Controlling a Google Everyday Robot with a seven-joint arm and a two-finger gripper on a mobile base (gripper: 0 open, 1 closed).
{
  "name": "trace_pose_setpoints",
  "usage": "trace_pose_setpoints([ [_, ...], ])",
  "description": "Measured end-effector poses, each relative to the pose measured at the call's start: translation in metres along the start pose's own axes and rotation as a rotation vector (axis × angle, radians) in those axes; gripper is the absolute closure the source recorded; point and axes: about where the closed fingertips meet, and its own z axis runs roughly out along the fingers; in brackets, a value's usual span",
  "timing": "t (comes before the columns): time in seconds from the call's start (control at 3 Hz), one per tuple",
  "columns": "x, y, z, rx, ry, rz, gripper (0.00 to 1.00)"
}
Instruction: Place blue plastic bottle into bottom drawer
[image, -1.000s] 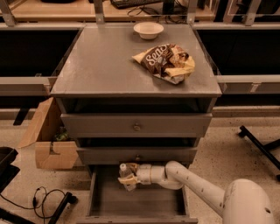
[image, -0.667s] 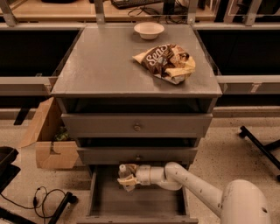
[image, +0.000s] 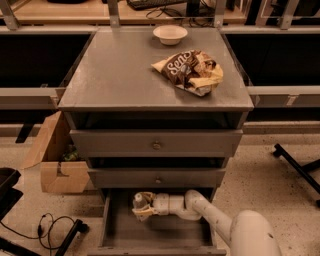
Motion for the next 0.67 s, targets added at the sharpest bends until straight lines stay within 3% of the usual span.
trace_pose_setpoints([
  [0.67, 0.033, 0.0, 0.012, -0.062, -0.011, 0.009, 1.0],
])
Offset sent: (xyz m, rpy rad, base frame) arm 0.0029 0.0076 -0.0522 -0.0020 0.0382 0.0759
